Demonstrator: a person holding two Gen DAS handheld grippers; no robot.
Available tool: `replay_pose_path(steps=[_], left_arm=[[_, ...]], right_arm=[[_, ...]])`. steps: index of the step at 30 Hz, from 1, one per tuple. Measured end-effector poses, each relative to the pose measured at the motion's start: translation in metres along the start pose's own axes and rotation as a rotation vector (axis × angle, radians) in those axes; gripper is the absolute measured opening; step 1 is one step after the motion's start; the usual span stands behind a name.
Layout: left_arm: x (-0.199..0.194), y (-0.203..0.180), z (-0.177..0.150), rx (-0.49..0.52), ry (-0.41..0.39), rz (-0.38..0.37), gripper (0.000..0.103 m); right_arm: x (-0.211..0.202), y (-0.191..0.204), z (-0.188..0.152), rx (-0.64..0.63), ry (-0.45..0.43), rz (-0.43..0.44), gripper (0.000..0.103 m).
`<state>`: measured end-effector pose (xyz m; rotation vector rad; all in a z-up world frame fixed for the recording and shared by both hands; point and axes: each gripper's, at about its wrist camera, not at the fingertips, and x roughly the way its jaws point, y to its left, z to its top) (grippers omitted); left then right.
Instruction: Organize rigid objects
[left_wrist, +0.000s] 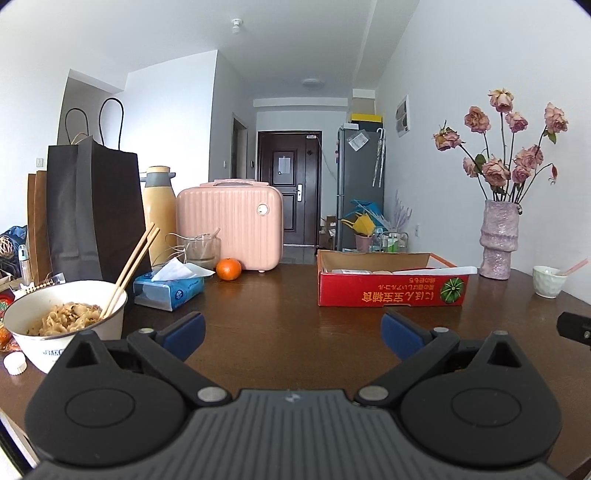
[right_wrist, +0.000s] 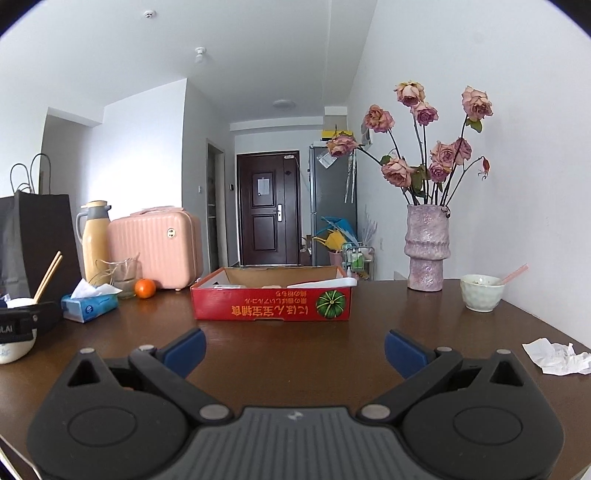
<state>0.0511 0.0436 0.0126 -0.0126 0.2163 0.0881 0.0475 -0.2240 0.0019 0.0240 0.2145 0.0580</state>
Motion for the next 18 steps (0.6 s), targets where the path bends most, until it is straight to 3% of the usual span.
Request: replay_pose_path(steps=[18], left_arm=[[-0.0003,0.0019,-0.0014,-0.003,0.007,-0.003,0.103]], right_arm=[[0.0035,-0.0008,-0.0013,0.008,0.005,0.002,0.103]])
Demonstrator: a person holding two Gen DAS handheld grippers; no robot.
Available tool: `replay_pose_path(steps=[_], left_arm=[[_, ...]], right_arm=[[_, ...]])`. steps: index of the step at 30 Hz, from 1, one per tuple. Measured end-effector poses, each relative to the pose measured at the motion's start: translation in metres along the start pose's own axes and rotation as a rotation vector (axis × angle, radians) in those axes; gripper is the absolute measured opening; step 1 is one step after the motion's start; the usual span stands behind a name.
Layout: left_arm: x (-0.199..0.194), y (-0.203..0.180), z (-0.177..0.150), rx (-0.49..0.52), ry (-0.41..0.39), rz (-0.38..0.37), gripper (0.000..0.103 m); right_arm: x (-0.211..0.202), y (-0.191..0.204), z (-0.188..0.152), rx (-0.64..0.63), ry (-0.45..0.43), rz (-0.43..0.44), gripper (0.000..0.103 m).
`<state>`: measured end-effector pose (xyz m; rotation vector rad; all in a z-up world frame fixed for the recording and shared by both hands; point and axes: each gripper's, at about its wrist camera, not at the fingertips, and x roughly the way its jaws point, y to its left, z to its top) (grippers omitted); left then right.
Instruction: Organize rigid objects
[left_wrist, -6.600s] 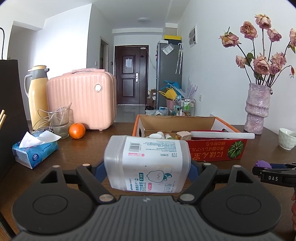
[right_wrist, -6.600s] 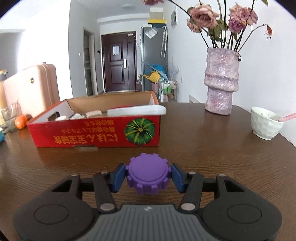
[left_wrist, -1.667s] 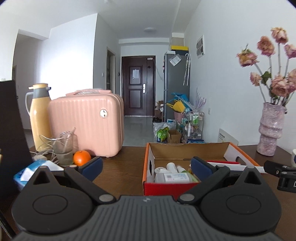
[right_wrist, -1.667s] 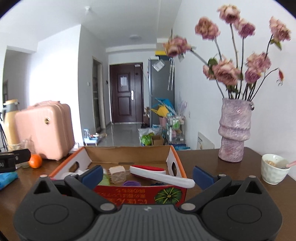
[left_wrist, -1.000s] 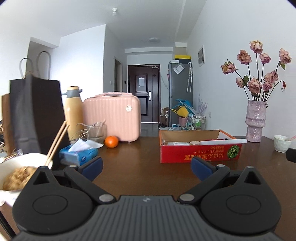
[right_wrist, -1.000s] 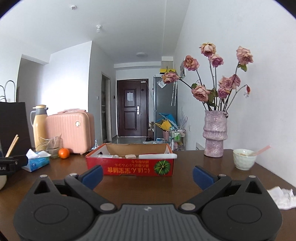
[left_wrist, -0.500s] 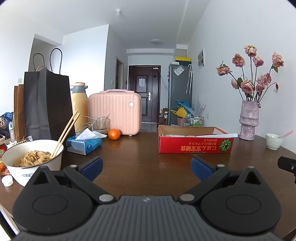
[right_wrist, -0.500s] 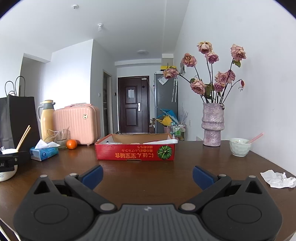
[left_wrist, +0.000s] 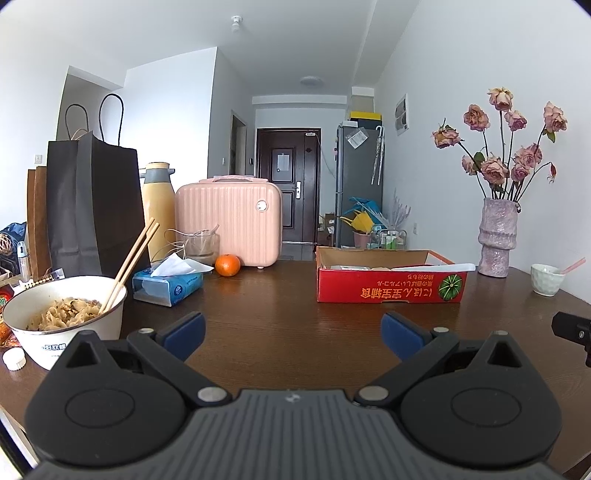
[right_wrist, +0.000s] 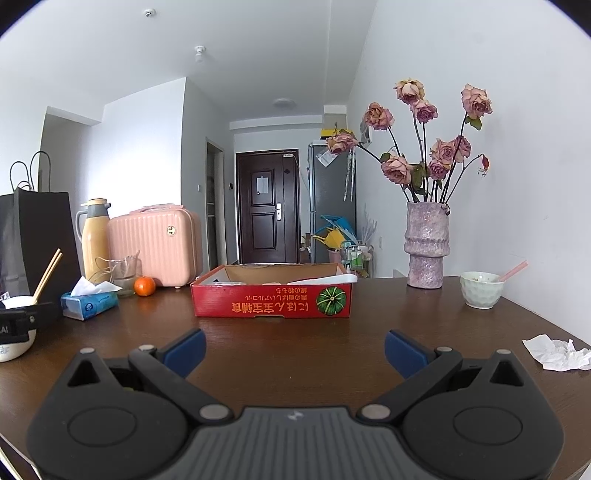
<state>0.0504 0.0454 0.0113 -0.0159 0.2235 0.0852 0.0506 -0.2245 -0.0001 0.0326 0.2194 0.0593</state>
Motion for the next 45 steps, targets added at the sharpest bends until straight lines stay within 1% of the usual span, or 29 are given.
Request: replay_pose_path(steps=[35,45], left_arm=[[0.0021,0.0025,-0.0019,0.001,0.005,-0.002,0.103],[0.0028,0.0036,-0.0039,0.014,-0.002,-0.006,0.103]], right_arm=[[0.0014,0.0035,-0.0034,0.000,0.005,0.003,0.103],[0.0019,0.0083,-0.0065,-0.001,0.011,0.004,0.103]])
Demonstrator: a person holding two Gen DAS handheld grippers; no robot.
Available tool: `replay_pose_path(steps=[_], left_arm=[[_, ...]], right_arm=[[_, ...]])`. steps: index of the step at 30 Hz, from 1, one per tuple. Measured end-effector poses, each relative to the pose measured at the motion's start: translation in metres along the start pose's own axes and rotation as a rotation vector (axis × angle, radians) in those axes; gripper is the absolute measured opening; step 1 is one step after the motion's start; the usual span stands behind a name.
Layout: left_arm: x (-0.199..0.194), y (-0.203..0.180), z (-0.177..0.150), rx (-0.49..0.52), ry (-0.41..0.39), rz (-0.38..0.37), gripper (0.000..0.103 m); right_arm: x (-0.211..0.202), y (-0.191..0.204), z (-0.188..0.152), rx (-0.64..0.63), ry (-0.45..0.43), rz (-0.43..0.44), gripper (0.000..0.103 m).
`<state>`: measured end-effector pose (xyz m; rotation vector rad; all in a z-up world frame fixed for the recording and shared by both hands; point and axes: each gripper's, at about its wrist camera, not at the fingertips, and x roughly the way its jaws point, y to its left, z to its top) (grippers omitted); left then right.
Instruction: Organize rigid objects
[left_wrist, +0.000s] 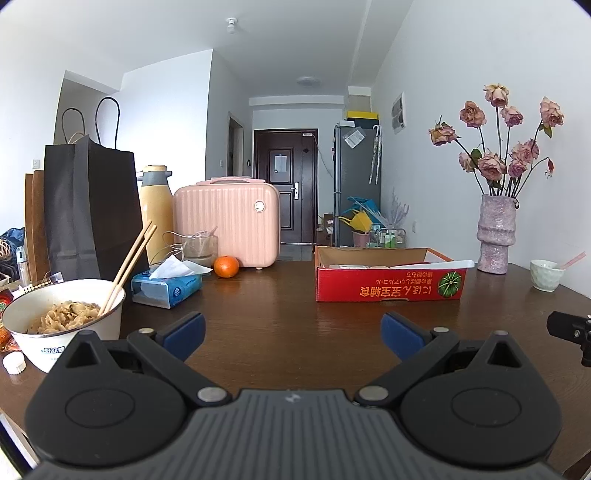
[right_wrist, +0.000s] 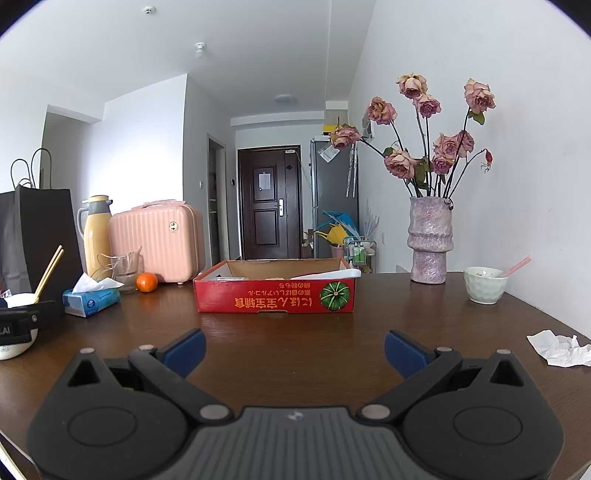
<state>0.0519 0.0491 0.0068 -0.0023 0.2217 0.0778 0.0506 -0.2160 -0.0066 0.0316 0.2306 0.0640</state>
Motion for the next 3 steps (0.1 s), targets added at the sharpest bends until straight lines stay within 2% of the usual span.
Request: replay_pose_path(steps=[3], left_arm=[[-0.0016,-0.0019,0.0003,-0.002,-0.003,-0.001,0.103]], right_arm=[[0.0005,-0.0007,0.0000,0.000,0.002,0.001,0.103]])
